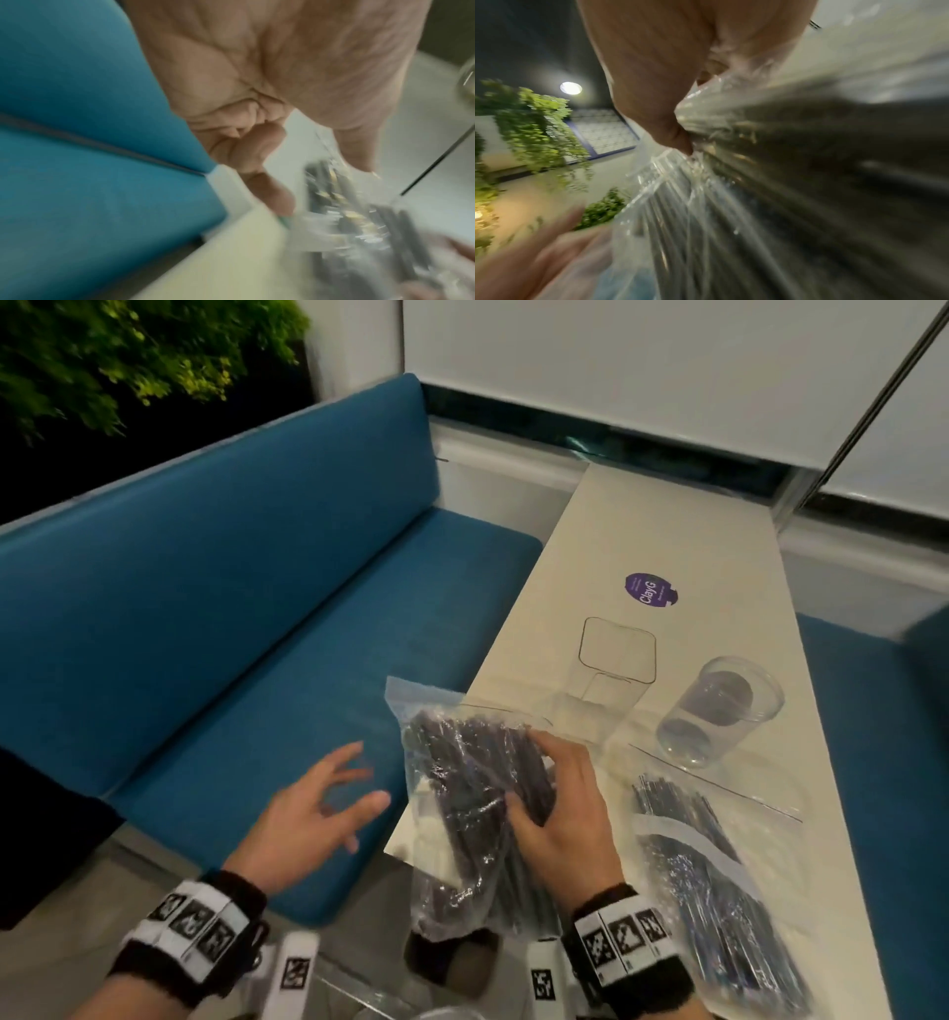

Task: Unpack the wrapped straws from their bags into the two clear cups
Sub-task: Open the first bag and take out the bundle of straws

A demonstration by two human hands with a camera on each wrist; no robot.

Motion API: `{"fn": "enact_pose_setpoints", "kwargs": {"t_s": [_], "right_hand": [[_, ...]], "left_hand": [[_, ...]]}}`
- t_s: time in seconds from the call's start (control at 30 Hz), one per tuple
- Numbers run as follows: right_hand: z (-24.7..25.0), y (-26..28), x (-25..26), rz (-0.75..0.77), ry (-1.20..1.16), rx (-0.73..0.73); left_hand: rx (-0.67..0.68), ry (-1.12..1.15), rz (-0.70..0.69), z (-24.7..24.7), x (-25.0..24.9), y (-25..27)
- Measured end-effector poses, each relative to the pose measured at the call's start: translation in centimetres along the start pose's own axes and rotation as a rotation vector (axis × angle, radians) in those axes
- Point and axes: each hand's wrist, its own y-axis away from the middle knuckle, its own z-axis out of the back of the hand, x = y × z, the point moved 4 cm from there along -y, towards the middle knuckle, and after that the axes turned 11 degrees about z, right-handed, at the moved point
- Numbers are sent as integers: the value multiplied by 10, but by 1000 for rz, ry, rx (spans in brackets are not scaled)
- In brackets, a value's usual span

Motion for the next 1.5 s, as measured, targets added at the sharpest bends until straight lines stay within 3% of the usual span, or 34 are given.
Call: {"fn": "enact_pose_setpoints", "kwargs": {"t_s": [0.1, 0.17, 0.23, 0.33, 0.43, 0.57, 0.63, 0.67, 0.77, 0.8, 0.83, 0.97, 1.0, 1.13, 1.33, 1.5], "right_hand": [[8, 14, 23, 147, 0, -34], [20, 23, 26, 126, -2, 65], [45, 31, 25, 105, 116, 144], [100, 38, 43, 226, 432, 10], [132, 35, 60, 214, 328, -137], [128, 22, 59, 128, 210, -51], [122, 21, 50, 116, 202, -85], [120, 21, 42, 81, 173, -123], [113, 25, 23, -60, -23, -242], [111, 25, 22, -80, -72, -275], [110, 25, 23, -86, -104, -299], [103, 19, 39, -22, -157, -294], [102, 18, 42, -7, -161, -275], [95, 13, 45, -7, -238, -192], [95, 10, 48, -8, -436, -43], [95, 7, 47, -33, -486, 60]], "left_hand": [[130, 164, -125, -24, -71, 1], [156, 232, -241, -33, -105, 4], [269, 251, -300, -42, -125, 1], [481, 107, -376, -46, -148, -5], [598, -160, -411, -52, -174, -6], [660, -430, -484, -65, -201, -1], [550, -489, -532, -74, -206, -6], [407, -497, -538, -75, -206, -8], [-206, -275, -591, -67, -195, 7], [-305, -143, -641, -64, -191, 20], [-308, -44, -665, -65, -186, 31], [160, 152, -508, -91, -173, 58], [215, 199, -464, -97, -171, 59], [240, 318, -387, -98, -166, 58], [408, 493, -295, -94, -157, 64], [430, 380, -342, -95, -156, 63]]}}
